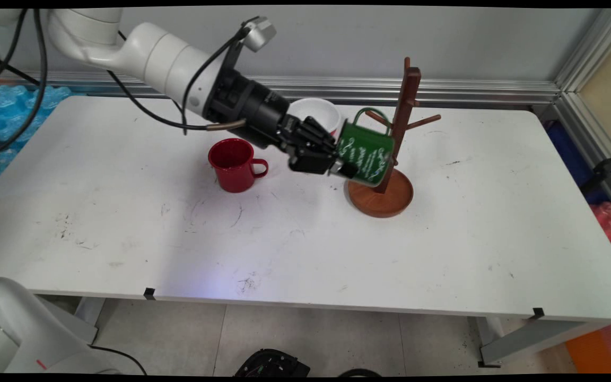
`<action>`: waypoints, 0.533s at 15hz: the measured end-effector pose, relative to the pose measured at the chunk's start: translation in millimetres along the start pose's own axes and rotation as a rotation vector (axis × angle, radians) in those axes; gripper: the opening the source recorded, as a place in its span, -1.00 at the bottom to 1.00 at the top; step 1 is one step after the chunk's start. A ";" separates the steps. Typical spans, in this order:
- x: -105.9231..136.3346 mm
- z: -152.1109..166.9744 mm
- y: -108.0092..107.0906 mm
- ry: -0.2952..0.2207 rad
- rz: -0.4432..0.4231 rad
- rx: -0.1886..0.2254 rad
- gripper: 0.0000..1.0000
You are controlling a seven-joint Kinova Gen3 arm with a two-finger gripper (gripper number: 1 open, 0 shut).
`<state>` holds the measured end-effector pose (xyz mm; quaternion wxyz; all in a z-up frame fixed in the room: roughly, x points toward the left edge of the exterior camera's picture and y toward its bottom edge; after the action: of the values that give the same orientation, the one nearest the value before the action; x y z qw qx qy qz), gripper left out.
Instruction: Place the picked object on the table
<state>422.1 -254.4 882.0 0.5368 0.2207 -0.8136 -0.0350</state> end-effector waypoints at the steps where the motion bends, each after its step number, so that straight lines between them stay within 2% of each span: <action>1: -2.8 -4.0 0.3 -0.015 0.003 -0.005 -1.00; 8: -20.0 -25.4 1.5 -0.117 0.035 -0.048 -1.00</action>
<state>450.7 -240.5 876.0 0.4938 0.1911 -0.8463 -0.0580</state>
